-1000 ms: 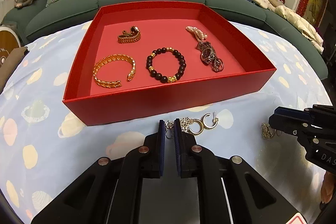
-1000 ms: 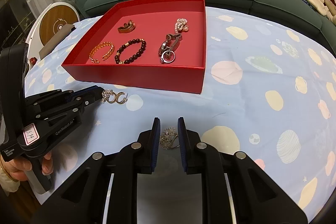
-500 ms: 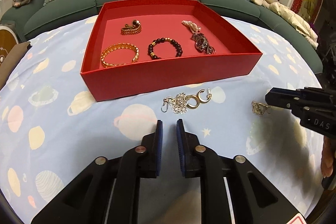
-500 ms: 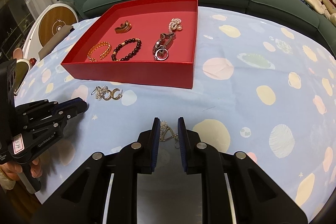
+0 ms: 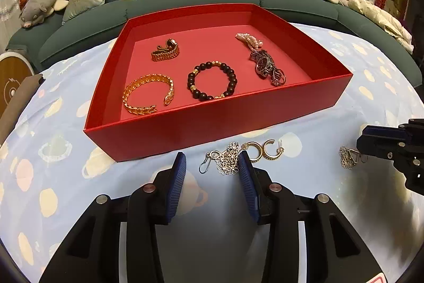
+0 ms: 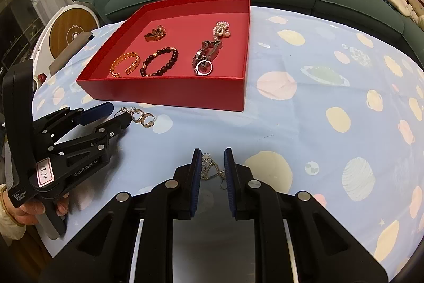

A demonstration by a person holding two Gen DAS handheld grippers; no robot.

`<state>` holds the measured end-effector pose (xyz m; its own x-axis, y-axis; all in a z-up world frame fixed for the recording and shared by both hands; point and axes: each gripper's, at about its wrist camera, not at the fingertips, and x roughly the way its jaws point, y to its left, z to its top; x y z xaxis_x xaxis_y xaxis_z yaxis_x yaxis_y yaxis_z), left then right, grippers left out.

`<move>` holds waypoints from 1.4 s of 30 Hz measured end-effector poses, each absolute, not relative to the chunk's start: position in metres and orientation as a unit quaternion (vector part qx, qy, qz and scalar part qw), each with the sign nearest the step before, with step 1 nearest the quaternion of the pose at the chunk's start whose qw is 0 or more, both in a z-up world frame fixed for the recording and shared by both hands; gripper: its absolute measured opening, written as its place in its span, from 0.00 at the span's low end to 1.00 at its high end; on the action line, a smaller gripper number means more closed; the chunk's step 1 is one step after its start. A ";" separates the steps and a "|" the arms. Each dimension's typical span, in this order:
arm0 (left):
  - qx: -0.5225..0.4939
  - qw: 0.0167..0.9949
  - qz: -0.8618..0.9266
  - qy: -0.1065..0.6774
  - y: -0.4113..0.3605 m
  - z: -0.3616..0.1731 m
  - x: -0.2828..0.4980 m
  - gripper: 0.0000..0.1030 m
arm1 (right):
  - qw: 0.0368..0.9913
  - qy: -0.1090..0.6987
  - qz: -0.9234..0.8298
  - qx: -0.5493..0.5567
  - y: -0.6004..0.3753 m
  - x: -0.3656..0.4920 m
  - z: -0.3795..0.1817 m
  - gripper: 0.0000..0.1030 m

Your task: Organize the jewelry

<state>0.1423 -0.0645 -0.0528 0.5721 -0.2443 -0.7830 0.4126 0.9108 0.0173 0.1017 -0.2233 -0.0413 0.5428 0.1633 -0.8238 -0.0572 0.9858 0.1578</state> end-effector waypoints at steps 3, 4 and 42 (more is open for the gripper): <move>0.100 0.882 -0.181 0.424 -0.069 -0.053 0.147 0.38 | 0.876 0.476 0.063 0.053 -0.223 0.100 -0.044 0.17; 0.101 0.882 -0.178 0.424 -0.071 -0.053 0.149 0.37 | 0.875 0.476 0.063 0.053 -0.223 0.100 -0.044 0.17; 0.049 0.869 -0.210 0.445 -0.026 -0.031 0.118 0.23 | 0.872 0.484 0.070 -0.004 -0.203 0.092 -0.056 0.25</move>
<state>0.1175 -0.0264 -0.0305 0.5160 -0.3205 -0.7944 0.4083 0.9073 -0.1009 0.0921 -0.2031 -0.0562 0.5211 0.1178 -0.8453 -0.1259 0.9902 0.0604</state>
